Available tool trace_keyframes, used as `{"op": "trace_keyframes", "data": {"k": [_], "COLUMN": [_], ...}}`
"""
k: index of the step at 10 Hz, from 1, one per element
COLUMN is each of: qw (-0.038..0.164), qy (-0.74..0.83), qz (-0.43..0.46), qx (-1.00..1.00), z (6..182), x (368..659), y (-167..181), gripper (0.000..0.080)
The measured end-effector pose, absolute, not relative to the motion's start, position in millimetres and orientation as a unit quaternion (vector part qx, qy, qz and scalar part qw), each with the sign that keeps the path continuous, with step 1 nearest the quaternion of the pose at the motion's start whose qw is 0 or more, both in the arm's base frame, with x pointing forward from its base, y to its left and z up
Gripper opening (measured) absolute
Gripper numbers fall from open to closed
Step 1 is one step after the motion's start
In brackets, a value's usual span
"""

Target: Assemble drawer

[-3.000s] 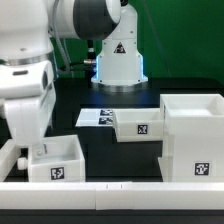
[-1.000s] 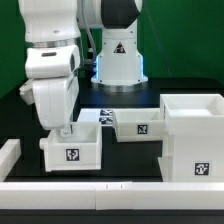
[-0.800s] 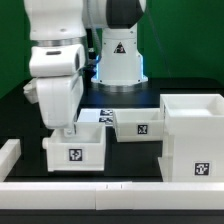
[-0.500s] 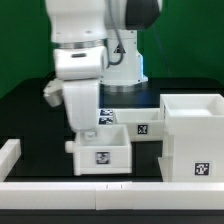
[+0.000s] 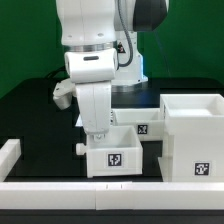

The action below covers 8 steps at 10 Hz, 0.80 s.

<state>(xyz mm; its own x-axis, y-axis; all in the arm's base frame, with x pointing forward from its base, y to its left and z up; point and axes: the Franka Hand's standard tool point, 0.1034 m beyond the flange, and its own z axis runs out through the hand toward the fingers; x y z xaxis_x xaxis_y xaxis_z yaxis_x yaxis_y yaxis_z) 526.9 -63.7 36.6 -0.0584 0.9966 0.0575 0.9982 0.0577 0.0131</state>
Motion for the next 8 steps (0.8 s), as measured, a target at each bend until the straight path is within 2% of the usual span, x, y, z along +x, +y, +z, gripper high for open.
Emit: {"op": "trace_keyframes", "data": {"k": [3, 8], "qw": [0.014, 0.019], "qy": [-0.713, -0.718], "qz": [-0.028, -0.028], "qx": [-0.7, -0.695], "z": [38.9, 35.5], "x": [537, 537], "y": [-33, -13], "gripper": [0.0038, 0.0038]}}
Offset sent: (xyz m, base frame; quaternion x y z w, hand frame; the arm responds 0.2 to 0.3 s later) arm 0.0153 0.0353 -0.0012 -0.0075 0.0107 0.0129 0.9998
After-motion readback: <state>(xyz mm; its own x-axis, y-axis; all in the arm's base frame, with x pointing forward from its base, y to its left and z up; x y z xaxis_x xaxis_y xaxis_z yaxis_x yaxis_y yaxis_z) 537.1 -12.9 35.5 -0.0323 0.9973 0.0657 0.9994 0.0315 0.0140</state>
